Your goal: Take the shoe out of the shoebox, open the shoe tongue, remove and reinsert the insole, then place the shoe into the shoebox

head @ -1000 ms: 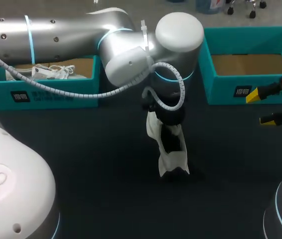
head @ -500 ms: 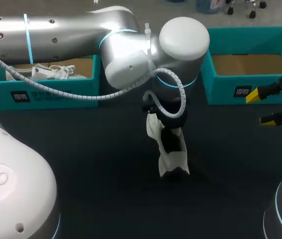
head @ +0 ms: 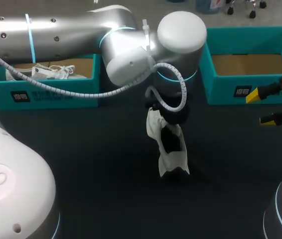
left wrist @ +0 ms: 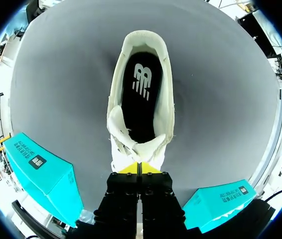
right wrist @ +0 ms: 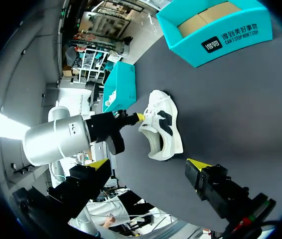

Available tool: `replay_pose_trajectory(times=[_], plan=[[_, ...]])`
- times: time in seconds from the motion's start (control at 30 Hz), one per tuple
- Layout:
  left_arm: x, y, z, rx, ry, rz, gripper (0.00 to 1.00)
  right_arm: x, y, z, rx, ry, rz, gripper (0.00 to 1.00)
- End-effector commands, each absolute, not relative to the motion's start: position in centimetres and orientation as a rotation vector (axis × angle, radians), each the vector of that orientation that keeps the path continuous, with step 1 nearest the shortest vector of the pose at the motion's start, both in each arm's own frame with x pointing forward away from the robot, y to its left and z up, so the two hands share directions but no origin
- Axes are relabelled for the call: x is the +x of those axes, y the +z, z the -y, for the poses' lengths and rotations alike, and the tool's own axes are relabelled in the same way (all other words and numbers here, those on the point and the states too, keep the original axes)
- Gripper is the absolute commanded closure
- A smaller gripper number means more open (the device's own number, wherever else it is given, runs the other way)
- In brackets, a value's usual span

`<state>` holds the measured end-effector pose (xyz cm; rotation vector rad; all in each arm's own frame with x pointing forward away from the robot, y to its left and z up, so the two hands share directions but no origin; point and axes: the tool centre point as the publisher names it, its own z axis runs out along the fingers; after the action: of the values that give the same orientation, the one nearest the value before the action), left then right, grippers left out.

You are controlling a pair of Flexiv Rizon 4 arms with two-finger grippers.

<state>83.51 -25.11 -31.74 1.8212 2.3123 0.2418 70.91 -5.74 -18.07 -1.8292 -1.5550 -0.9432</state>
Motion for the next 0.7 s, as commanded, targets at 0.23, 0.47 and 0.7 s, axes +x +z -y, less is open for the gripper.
replay_pose_trajectory(times=[0.23,0.47,0.7], plan=[[80.5,-33.1,24.9,1.845,0.210,-2.347,1.00,70.9,-18.1,5.7,-1.831,-0.942,1.555,0.00],[79.6,-31.6,24.7,1.775,0.214,-2.416,1.00,70.9,-18.1,5.7,-1.831,-0.942,1.555,0.00],[79.7,-31.2,25.7,1.731,0.203,-2.498,1.00,70.9,-18.1,5.7,-1.831,-0.942,1.555,0.00]])
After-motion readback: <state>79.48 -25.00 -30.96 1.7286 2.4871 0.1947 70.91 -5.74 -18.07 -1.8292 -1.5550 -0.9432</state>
